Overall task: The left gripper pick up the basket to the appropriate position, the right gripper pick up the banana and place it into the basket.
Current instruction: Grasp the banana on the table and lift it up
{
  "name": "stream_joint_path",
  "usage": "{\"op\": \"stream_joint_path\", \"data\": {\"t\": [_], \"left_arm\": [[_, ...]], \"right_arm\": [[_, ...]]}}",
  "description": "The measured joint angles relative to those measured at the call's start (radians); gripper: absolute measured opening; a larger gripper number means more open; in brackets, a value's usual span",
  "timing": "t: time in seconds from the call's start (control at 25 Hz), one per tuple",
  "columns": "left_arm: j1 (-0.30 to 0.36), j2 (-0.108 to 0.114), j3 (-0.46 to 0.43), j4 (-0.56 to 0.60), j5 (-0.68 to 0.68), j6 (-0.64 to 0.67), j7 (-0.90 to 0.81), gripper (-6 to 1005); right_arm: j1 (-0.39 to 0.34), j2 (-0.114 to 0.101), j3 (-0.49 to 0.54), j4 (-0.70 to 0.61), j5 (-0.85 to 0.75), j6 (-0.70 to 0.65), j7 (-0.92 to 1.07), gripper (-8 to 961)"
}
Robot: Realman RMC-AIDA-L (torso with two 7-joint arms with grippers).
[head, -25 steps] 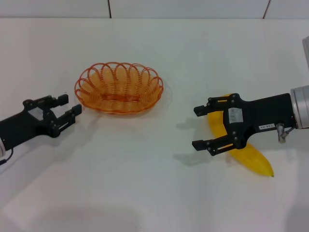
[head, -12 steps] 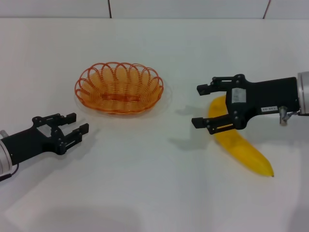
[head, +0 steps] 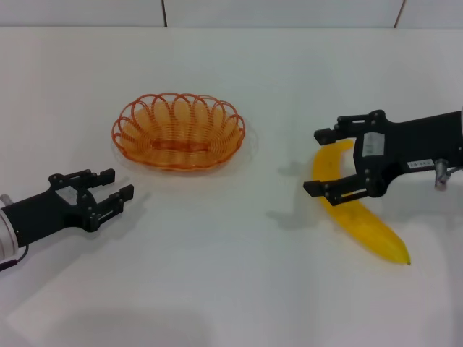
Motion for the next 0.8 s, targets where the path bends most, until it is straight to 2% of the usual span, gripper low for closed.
{"op": "stream_joint_path", "data": {"t": [0.16, 0.4, 0.8], "left_arm": [[-0.001, 0.001, 0.000, 0.001, 0.001, 0.001, 0.000, 472], [-0.005, 0.001, 0.000, 0.002, 0.002, 0.000, 0.000, 472], [-0.012, 0.001, 0.000, 0.003, 0.003, -0.001, 0.000, 471]], "right_arm": [[-0.014, 0.000, -0.059, -0.106, -0.104, 0.010, 0.132, 881], [0.004, 0.000, -0.161, -0.174, -0.264, 0.025, 0.287, 881], [0.031, -0.001, -0.235, -0.191, -0.409, 0.041, 0.397, 881]]}}
